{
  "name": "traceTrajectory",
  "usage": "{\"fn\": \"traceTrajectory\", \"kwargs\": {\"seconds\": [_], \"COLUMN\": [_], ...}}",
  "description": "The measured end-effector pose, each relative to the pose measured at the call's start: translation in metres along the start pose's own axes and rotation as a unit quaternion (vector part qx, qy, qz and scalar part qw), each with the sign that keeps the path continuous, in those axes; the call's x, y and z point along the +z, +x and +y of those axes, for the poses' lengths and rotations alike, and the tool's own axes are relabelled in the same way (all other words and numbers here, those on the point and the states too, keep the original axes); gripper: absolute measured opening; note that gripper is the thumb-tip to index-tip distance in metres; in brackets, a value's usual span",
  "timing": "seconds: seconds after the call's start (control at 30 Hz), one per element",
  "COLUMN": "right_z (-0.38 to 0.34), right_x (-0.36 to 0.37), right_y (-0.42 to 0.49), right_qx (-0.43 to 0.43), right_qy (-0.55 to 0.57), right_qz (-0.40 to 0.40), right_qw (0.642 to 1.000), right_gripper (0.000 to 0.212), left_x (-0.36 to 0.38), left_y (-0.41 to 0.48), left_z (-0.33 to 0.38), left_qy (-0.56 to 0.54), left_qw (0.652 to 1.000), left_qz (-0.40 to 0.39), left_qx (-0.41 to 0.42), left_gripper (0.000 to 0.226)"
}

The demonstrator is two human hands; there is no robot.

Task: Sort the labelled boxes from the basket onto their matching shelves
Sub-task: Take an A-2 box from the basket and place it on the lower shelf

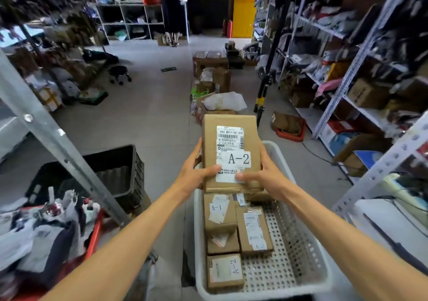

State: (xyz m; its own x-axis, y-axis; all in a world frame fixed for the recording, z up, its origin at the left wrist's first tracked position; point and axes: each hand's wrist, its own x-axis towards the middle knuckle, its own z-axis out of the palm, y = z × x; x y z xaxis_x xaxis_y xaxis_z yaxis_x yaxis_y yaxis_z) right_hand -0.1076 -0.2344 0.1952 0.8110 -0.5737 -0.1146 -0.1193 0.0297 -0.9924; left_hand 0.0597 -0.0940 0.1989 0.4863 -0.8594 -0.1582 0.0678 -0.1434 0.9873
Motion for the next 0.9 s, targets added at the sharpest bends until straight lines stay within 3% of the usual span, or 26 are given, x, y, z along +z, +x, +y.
{"fn": "traceTrajectory", "kwargs": {"seconds": [0.1,0.27,0.5,0.6,0.77,0.9], "right_z": [0.012,0.039,0.053,0.054,0.058,0.062], "right_x": [0.02,0.038,0.033,0.038,0.048,0.057], "right_y": [-0.03,-0.095,-0.193,-0.233,-0.312,-0.398], "right_qx": [0.017,0.065,0.089,0.083,0.06,0.058], "right_qy": [-0.003,0.005,-0.009,-0.013,-0.024,-0.017], "right_qz": [0.046,0.137,0.189,0.22,0.253,0.284], "right_qw": [0.999,0.988,0.978,0.972,0.965,0.957], "right_gripper": [0.116,0.117,0.123,0.121,0.1,0.107], "left_x": [-0.001,0.009,0.058,0.073,0.097,0.132], "left_y": [-0.017,-0.04,-0.093,-0.118,-0.171,-0.232], "left_z": [-0.018,-0.046,-0.07,-0.068,-0.071,-0.076], "left_qy": [-0.003,-0.01,-0.014,0.0,0.005,0.024], "left_qw": [0.999,0.99,0.971,0.965,0.951,0.94], "left_qz": [-0.035,-0.123,-0.211,-0.243,-0.292,-0.33], "left_qx": [-0.011,-0.062,-0.114,-0.102,-0.096,-0.09], "left_gripper": [0.087,0.096,0.093,0.096,0.103,0.103]}}
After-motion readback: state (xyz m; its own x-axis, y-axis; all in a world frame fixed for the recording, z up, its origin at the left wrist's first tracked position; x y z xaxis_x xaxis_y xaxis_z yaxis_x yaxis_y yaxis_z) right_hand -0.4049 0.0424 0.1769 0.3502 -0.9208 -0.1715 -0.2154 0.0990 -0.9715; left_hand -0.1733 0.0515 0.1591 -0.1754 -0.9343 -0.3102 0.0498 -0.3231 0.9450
